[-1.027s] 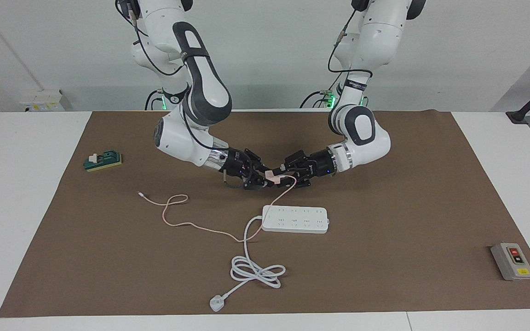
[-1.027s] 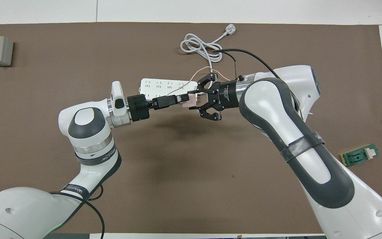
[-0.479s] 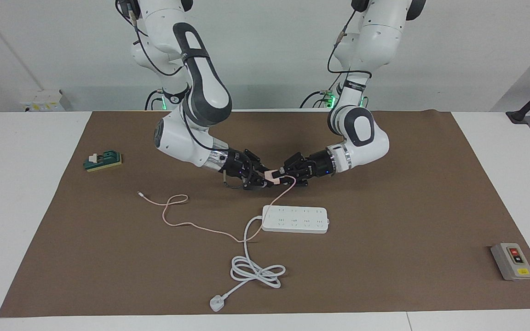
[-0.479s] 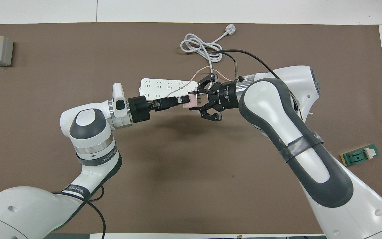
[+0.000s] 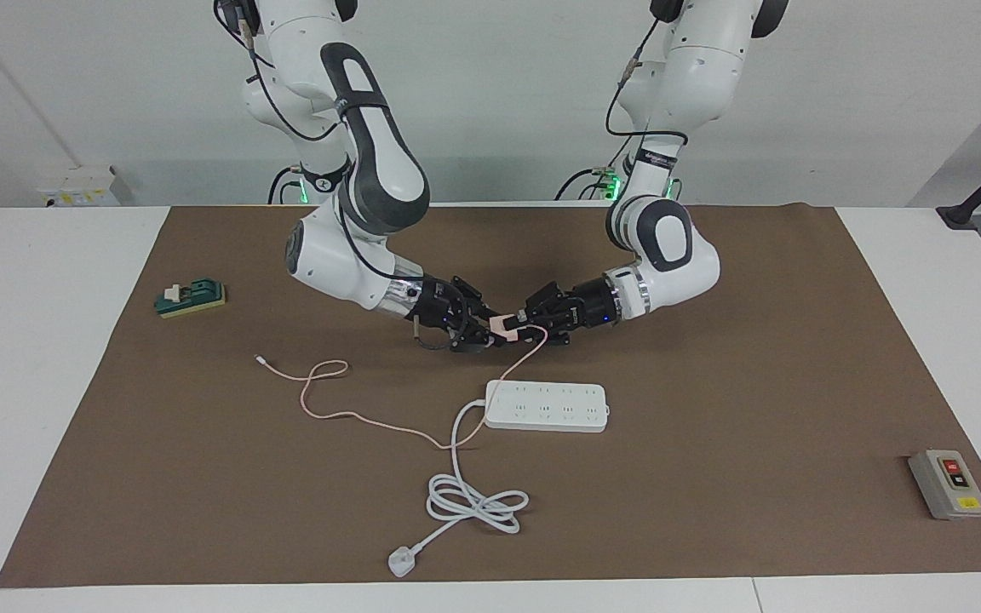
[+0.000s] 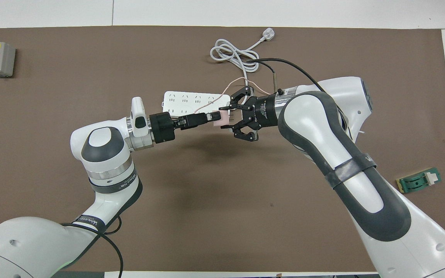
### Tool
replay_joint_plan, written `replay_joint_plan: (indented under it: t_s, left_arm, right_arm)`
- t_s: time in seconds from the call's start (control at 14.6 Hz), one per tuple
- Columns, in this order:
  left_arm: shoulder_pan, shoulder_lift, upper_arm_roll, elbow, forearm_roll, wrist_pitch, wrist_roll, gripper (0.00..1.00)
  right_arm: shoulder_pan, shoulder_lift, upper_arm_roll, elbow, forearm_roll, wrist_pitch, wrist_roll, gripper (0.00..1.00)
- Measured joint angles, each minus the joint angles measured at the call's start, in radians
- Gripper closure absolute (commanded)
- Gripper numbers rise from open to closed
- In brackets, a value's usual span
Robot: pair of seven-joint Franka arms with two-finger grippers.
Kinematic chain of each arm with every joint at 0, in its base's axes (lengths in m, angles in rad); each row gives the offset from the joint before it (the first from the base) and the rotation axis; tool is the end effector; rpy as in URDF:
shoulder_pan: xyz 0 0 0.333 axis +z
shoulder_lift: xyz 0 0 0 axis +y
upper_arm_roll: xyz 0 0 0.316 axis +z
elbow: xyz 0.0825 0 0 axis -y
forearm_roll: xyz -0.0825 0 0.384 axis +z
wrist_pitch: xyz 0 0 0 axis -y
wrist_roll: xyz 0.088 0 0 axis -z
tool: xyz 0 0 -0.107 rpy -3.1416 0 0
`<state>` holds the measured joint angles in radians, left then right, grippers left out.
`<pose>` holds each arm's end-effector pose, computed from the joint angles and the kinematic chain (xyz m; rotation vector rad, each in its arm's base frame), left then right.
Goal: Plug charger into power strip
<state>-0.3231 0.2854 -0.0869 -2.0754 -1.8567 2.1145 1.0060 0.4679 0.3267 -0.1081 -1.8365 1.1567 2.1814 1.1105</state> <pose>0.5318 -0.2775 0.3163 1.7556 -0.0117 0.2567 0.5911 0.2642 0.3729 -1.7628 1.5549 0.7407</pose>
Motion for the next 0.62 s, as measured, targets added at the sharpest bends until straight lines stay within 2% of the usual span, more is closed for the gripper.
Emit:
replay_joint_plan:
  t_s: [0.14, 0.21, 0.62]
  left_arm:
    - [0.0, 0.0, 0.0, -0.001, 0.0, 0.0, 0.0, 1.0]
    - [0.0, 0.002, 0.0, -0.003, 0.0, 0.001, 0.0, 1.0]
    - [0.0, 0.004, 0.001, -0.004, -0.001, 0.001, -0.001, 1.0]
  right_arm:
    - [0.0, 0.0, 0.0, 0.0, 0.0, 0.0, 0.0, 0.04]
    - [0.0, 0.0, 0.0, 0.001, 0.0, 0.0, 0.0, 0.0]
    - [0.0, -0.002, -0.001, 0.004, -0.018, 0.0, 0.0, 0.0]
